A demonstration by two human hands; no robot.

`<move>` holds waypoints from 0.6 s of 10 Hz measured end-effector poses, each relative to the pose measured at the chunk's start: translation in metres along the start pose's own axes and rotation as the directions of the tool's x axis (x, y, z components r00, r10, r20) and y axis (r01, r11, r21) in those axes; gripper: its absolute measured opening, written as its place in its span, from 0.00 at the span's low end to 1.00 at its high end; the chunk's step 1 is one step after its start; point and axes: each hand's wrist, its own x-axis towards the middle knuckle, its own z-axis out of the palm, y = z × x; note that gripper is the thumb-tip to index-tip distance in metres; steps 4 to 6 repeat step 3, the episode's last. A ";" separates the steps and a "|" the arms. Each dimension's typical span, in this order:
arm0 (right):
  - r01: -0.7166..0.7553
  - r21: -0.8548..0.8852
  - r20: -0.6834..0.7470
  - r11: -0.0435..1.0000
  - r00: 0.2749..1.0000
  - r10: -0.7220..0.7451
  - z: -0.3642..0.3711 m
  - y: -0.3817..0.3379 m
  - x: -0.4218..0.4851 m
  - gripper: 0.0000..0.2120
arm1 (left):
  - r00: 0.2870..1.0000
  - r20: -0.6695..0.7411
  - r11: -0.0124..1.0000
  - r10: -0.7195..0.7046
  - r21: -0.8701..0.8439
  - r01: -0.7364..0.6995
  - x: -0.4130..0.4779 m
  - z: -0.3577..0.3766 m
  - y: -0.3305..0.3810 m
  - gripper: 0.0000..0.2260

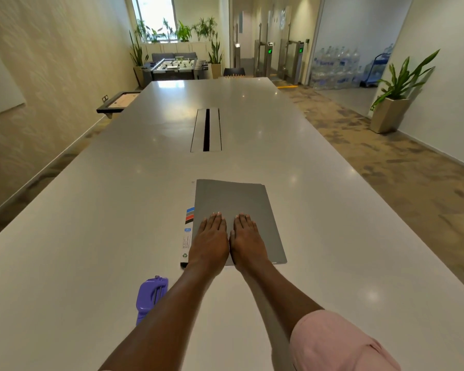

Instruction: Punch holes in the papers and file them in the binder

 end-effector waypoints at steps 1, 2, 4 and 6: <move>-0.024 0.085 -0.050 0.996 0.998 0.028 -0.012 0.001 0.001 0.28 | 1.000 -0.010 0.995 -0.011 -0.096 0.010 0.007 -0.012 -0.001 0.25; -0.002 0.071 -0.106 0.997 0.994 0.009 -0.030 -0.004 0.006 0.28 | 0.999 -0.018 0.990 -0.044 -0.139 0.041 0.013 -0.028 0.002 0.25; 0.115 -0.013 -0.237 0.993 0.965 -0.115 -0.038 -0.007 0.010 0.28 | 0.993 -0.102 0.993 -0.062 -0.108 0.051 0.011 -0.031 0.000 0.27; 0.115 -0.013 -0.237 0.993 0.965 -0.115 -0.038 -0.007 0.010 0.28 | 0.993 -0.102 0.993 -0.062 -0.108 0.051 0.011 -0.031 0.000 0.27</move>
